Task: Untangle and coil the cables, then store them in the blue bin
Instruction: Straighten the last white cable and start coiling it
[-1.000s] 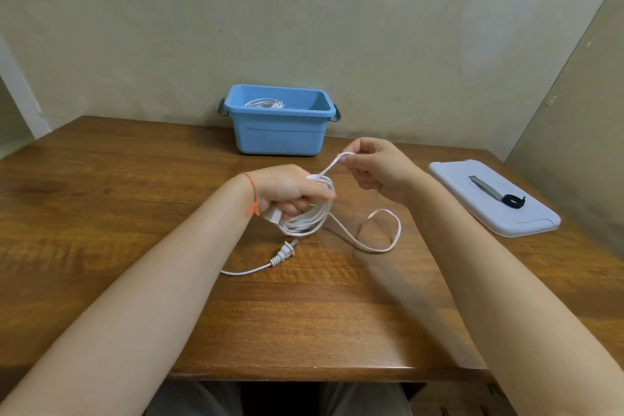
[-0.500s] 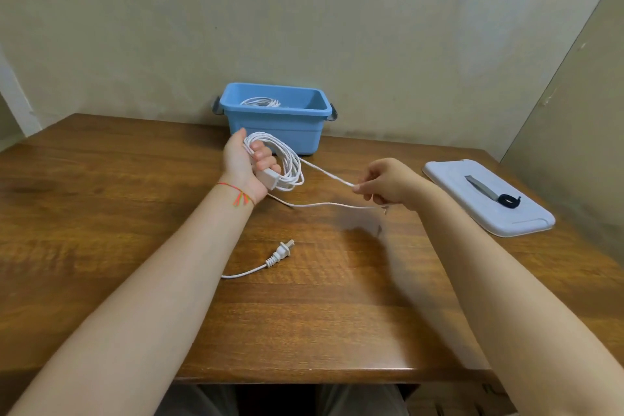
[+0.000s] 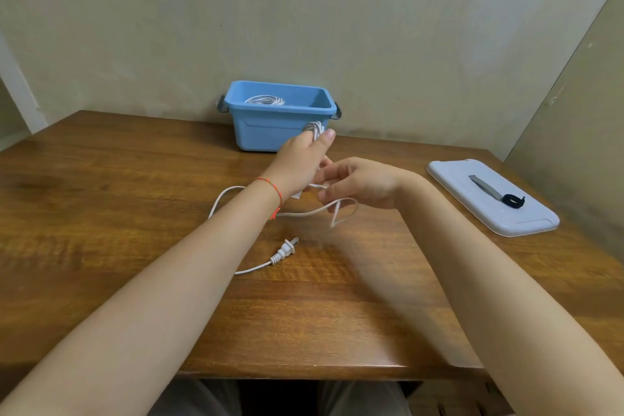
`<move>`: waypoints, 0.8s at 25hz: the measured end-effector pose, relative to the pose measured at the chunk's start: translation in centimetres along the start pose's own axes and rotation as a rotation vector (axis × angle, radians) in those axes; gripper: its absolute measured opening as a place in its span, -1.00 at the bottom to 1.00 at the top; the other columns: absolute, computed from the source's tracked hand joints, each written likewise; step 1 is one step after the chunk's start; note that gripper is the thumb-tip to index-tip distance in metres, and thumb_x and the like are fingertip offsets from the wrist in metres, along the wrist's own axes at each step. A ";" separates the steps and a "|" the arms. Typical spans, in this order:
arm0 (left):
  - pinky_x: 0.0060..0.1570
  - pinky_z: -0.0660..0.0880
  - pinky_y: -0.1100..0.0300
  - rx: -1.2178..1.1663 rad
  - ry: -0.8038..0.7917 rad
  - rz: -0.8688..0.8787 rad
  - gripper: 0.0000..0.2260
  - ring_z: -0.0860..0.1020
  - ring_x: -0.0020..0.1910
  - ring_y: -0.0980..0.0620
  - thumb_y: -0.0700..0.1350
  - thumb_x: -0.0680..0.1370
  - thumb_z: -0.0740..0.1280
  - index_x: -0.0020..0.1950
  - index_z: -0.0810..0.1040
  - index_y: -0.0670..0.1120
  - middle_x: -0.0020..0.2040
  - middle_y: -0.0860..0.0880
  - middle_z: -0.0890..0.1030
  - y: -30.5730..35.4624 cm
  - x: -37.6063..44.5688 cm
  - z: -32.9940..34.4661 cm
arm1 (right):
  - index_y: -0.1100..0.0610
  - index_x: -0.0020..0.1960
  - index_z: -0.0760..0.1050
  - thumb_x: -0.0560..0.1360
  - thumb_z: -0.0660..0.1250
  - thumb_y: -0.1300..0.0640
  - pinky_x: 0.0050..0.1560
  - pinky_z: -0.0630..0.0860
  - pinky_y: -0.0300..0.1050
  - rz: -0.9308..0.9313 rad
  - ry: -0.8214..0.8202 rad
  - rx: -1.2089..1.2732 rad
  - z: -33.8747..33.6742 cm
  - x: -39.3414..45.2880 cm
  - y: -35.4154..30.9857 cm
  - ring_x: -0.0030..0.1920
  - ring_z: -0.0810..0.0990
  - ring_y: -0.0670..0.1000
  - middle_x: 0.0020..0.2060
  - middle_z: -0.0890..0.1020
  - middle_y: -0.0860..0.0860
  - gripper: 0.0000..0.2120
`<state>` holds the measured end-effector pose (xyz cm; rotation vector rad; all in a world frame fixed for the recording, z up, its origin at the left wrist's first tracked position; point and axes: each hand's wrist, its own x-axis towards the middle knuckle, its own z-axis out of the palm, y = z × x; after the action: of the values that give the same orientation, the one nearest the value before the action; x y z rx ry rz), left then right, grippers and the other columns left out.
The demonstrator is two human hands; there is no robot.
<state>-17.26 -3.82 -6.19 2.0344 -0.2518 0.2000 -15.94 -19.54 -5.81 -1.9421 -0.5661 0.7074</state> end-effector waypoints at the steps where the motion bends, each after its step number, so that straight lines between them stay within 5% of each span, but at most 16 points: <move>1: 0.07 0.51 0.01 0.129 0.003 0.035 -0.60 0.59 -0.04 -0.07 0.11 0.69 0.08 0.02 0.52 -0.17 -0.05 -0.09 0.66 0.1 -0.1 0.1 | 0.24 0.12 0.58 0.55 0.29 0.39 -0.10 0.54 -0.22 -0.023 -0.056 0.030 0.3 -0.2 0.0 -0.15 0.60 -0.07 -0.17 0.64 -0.04 -0.80; 5: -0.12 0.48 0.05 0.591 0.024 0.154 -0.56 0.56 -0.25 -0.06 0.11 0.69 0.04 -0.13 0.51 -0.15 -0.19 -0.11 0.61 -0.2 -0.5 0.7 | 0.28 0.07 0.55 0.49 0.24 0.48 -0.14 0.54 -0.23 0.017 0.052 -0.034 0.4 -0.5 -0.1 -0.19 0.61 -0.08 -0.23 0.66 0.00 -0.76; 8: -0.12 0.49 0.03 0.689 -0.053 0.139 -0.54 0.57 -0.20 -0.08 0.16 0.68 0.04 -0.20 0.50 -0.10 -0.23 -0.08 0.56 -1.8 -0.3 0.9 | 0.17 -0.03 0.61 0.46 0.34 0.33 -0.13 0.48 -0.16 0.133 0.242 -0.435 0.1 -0.3 0.0 -0.18 0.54 -0.02 -0.23 0.61 -0.01 -0.85; 13: -0.29 0.35 0.09 0.790 -0.282 -0.014 -0.55 0.47 -0.22 0.00 0.35 0.51 0.29 -0.17 0.41 -0.05 -0.14 -0.06 0.55 -2.8 0.1 0.5 | 0.07 -0.12 0.62 0.47 0.41 0.18 -0.20 0.44 -0.14 0.377 0.328 -0.922 -1.5 -0.1 2.3 -0.16 0.53 0.03 -0.22 0.58 -0.01 -0.96; 15: -0.28 0.38 0.10 0.791 -0.091 -0.035 -0.65 0.49 -0.22 -0.03 0.22 0.61 0.22 -0.18 0.36 -0.02 -0.09 -0.07 0.58 -3.8 0.7 -1.3 | 0.15 0.03 0.64 0.51 0.36 0.21 -0.15 0.47 -0.11 0.587 0.508 -0.929 -3.1 -0.9 4.0 -0.18 0.57 0.05 -0.17 0.62 0.04 -0.87; 18: -0.15 0.62 -0.02 0.414 0.337 -0.298 -0.71 0.62 -0.21 -0.18 0.15 0.63 0.17 -0.10 0.46 -0.03 -0.08 -0.12 0.64 -5.0 0.9 -4.3 | 0.18 0.22 0.53 0.54 0.24 0.24 0.08 0.42 -0.01 0.750 0.939 -0.907 -5.4 -3.2 5.8 0.13 0.57 0.18 0.11 0.59 0.13 -0.73; 20: -0.20 0.65 -0.01 0.388 0.236 -0.421 -0.69 0.64 -0.30 -0.16 0.16 0.62 0.19 -0.05 0.50 -0.07 -0.17 -0.14 0.63 -4.6 0.6 -4.8 | 0.17 0.34 0.42 0.52 0.37 0.11 0.22 0.38 0.07 0.765 0.941 -0.957 -6.2 -3.4 5.7 0.27 0.46 0.22 0.25 0.48 0.18 -0.58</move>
<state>-15.61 2.44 -7.81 2.3652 0.3900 0.2346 -13.67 -28.09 -7.76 -3.0843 0.5890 -0.2059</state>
